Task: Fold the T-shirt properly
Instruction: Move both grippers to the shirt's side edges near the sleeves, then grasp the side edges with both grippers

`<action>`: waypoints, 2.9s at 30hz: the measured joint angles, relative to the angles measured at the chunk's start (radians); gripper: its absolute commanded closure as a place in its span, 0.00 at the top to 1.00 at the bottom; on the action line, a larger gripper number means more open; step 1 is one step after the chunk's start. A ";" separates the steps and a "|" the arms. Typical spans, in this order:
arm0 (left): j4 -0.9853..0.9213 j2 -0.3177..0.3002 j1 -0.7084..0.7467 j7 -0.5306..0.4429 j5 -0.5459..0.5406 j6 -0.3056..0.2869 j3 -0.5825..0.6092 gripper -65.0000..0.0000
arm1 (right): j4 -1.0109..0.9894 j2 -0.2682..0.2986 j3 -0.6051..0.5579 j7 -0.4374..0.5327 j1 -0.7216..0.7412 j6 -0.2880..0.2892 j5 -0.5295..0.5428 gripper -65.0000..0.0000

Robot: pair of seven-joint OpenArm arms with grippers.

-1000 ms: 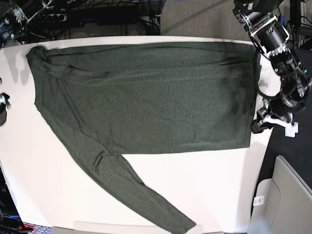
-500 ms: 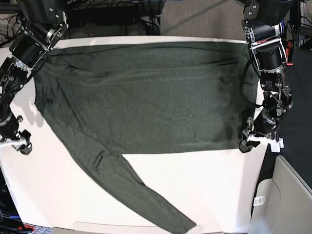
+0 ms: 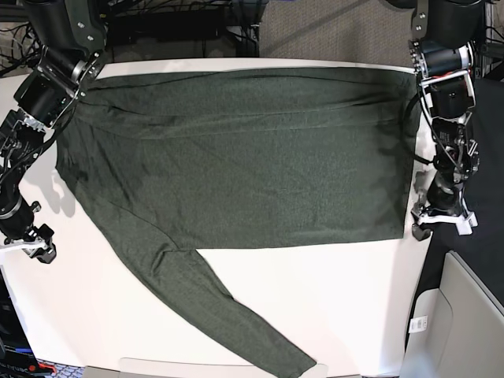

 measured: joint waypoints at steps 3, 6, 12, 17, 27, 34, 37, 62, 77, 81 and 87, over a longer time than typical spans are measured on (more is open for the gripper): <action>-0.072 0.008 -0.030 0.003 0.003 0.003 0.000 0.34 | -0.003 -0.003 -0.002 0.000 0.013 0.001 0.005 0.36; -0.082 0.022 -0.031 0.005 0.000 -0.006 0.005 0.34 | -0.003 0.000 -0.002 0.000 0.014 0.002 0.004 0.36; -0.082 0.004 -0.032 -0.022 -0.008 -0.006 0.126 0.34 | -0.006 0.000 -0.001 0.000 0.014 0.002 0.005 0.36; -0.077 0.011 -0.037 -0.037 -0.019 -0.021 0.238 0.34 | -0.006 0.000 -0.001 0.000 0.013 0.001 0.004 0.36; -0.068 -0.005 -0.045 -0.082 -0.034 -0.029 0.436 0.28 | -0.006 0.000 -0.001 0.000 0.012 0.002 0.005 0.36; -0.066 -0.008 -0.062 -0.106 -0.049 -0.032 0.584 0.00 | -0.006 -0.001 -0.001 0.000 0.014 0.001 0.003 0.36; -0.011 -0.023 -0.056 -0.075 -0.034 -0.027 0.592 0.00 | -0.006 -0.001 -0.001 0.000 0.019 0.002 0.001 0.36; 0.488 -0.096 0.183 0.018 -0.001 -0.012 0.407 0.00 | -0.547 -0.082 -0.368 0.370 0.266 -0.002 -0.373 0.36; 0.533 -0.100 0.226 0.021 0.000 -0.005 0.382 0.00 | -0.640 -0.087 -0.369 0.433 0.200 -0.003 -0.511 0.36; 0.545 -0.101 0.221 0.018 0.000 -0.008 0.382 0.00 | -0.636 -0.084 -0.369 0.441 0.187 -0.002 -0.509 0.36; 0.544 -0.101 0.224 0.019 0.000 -0.006 0.382 0.00 | -0.594 -0.085 -0.363 0.406 0.159 0.009 -0.504 0.28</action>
